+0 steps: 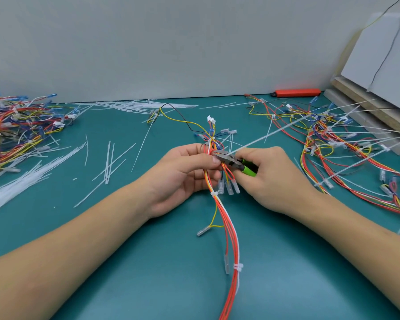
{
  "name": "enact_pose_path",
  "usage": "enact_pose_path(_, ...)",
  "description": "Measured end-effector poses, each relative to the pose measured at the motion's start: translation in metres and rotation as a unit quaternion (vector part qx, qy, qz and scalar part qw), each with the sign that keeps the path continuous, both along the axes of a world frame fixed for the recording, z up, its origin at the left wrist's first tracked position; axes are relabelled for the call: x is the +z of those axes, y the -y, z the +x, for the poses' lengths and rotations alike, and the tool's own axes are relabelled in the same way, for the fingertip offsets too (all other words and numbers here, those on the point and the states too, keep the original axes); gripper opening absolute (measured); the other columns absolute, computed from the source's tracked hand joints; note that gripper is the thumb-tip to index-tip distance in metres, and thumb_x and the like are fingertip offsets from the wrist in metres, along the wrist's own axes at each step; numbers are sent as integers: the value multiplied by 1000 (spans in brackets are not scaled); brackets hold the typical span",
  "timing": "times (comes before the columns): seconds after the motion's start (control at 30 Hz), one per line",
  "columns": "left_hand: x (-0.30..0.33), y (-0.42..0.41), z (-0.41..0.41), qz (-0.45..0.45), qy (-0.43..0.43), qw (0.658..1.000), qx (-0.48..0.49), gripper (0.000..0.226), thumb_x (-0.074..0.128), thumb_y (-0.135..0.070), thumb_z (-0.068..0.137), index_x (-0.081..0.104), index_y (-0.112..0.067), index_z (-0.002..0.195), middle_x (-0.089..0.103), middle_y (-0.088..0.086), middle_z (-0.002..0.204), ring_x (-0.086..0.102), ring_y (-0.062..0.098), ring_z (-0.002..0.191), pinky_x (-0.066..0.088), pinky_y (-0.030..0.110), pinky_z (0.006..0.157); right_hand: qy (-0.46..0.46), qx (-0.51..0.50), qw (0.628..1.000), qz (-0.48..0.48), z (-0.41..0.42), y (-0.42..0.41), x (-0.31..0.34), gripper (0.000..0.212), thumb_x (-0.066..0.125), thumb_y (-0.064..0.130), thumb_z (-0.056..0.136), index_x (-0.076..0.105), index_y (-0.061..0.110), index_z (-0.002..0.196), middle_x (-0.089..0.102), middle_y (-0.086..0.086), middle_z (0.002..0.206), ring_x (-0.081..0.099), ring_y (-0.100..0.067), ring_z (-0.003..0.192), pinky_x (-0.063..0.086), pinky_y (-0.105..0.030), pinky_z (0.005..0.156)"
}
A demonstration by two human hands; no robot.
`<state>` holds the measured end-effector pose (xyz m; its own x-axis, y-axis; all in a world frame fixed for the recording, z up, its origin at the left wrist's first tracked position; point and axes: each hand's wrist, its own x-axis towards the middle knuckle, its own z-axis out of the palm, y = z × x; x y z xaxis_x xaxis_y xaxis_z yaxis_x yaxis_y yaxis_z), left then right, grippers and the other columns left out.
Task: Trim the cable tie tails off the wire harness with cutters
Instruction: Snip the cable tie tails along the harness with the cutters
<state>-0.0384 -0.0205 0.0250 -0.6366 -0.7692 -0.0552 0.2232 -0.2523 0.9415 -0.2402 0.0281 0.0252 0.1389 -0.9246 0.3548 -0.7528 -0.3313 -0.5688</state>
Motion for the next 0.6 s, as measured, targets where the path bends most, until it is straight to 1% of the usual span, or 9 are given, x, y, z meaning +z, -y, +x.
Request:
enact_pose_path(0.1,0,0,1,4,0,1000,-7,12,66,-5,86,69,-16,83,69,4,82,63,12,66,56,28,74,-13,-15,1000,3,1,1,0,36,49,49,83,51,18,67,41,-1,54,37,-23,56,39,-40,52)
enact_pose_path(0.2,2,0,1,17,-3,1000,-12,9,68,-8,84,69,-17,84,68,2,82,60,11,63,55,25,71,-25,-18,1000,0,2,3,-1,40,46,50,83,46,14,66,38,-2,53,37,-27,57,39,-40,51)
enact_pose_path(0.27,2,0,1,22,-4,1000,-13,8,67,-9,83,68,-16,85,68,3,84,59,11,63,54,25,71,-12,-19,1000,-16,3,3,0,39,47,53,83,50,17,67,41,-1,54,38,-25,57,38,-38,52)
enact_pose_path(0.3,2,0,1,23,-5,1000,-14,7,67,-10,83,68,-17,85,68,3,85,58,10,62,54,25,72,-6,-13,1000,-26,3,2,0,34,51,51,86,55,21,70,46,1,57,41,-22,59,40,-38,54)
enact_pose_path(0.37,3,0,2,30,-15,999,-16,7,66,-11,84,69,-18,83,67,1,83,56,10,63,53,25,70,-4,3,999,-33,1,4,1,19,61,40,91,66,24,81,59,3,66,52,-22,66,47,-40,63)
enact_pose_path(0.43,3,1,3,37,-25,999,-19,9,65,-13,85,69,-20,80,65,-2,80,54,10,63,52,25,68,-5,6,999,-32,0,5,1,11,68,32,94,68,24,86,62,4,70,54,-23,70,50,-43,69)
enact_pose_path(0.47,3,1,3,37,-27,999,-20,11,65,-13,85,70,-21,78,65,-2,79,54,10,63,52,25,68,-1,7,1000,-30,0,6,1,11,68,31,94,67,25,85,62,5,70,54,-22,70,50,-44,70)
enact_pose_path(0.53,3,2,3,34,-26,999,-24,13,65,-13,85,71,-22,77,66,-2,80,55,10,62,52,25,67,3,10,1000,-25,1,5,2,10,64,35,91,66,27,85,62,6,71,54,-20,71,49,-42,71)
enact_pose_path(0.6,2,2,3,32,-26,999,-27,14,65,-13,86,71,-22,77,67,-2,81,55,10,62,52,24,66,7,9,1000,-21,2,4,2,15,60,38,88,67,25,85,61,6,70,54,-20,70,49,-41,70)
